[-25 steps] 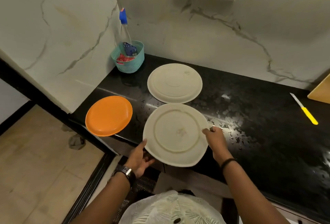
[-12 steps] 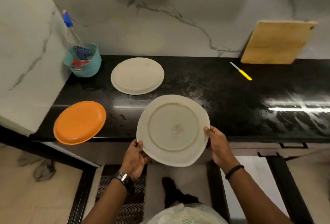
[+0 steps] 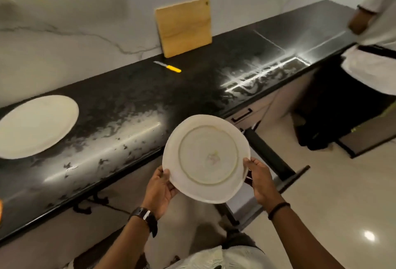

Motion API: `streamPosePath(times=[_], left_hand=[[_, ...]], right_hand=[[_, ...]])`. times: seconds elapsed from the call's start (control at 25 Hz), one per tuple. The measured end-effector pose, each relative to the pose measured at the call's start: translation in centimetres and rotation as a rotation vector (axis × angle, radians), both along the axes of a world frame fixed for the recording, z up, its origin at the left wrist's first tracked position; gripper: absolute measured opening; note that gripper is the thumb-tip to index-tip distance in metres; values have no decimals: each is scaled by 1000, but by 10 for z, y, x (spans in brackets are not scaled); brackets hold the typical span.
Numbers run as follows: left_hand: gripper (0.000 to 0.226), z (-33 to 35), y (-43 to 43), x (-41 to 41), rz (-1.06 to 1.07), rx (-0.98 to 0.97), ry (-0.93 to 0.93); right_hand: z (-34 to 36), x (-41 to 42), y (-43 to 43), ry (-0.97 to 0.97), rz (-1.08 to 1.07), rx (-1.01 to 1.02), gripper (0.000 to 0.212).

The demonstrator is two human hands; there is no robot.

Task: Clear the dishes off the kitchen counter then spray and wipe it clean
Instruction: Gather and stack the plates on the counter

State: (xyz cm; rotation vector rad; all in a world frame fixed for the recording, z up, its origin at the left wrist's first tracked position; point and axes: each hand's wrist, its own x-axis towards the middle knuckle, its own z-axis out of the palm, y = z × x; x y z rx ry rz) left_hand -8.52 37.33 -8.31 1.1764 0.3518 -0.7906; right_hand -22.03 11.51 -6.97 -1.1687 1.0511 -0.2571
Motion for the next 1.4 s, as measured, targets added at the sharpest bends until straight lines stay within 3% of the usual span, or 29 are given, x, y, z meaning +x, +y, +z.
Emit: streamPosePath(times=[0.12,0.44,0.8,1.12,1.28,1.4], left_hand=[[21,7,-74,-4,-124,29,-42],[26,-2,-258,-36,-192,87,0],[27,-21,-331,-37,-312,266,15],[42,-124,-375,28,-667,425,28],[46,-208,-406,53,-682,617,73],[32,-311,-427,64,-720,812,-20]], right_hand=[[-10,-31,-58,-31,-98,25,14],[-27,-82,-222,35,-202,38,18],[-83,-95,-285,181,-221,154,14],[-159,-83,-292,459,-304,206,22],[-248,-62,-305,576,-261,266,27],[-349,-44,-334,630,-125,288,27]])
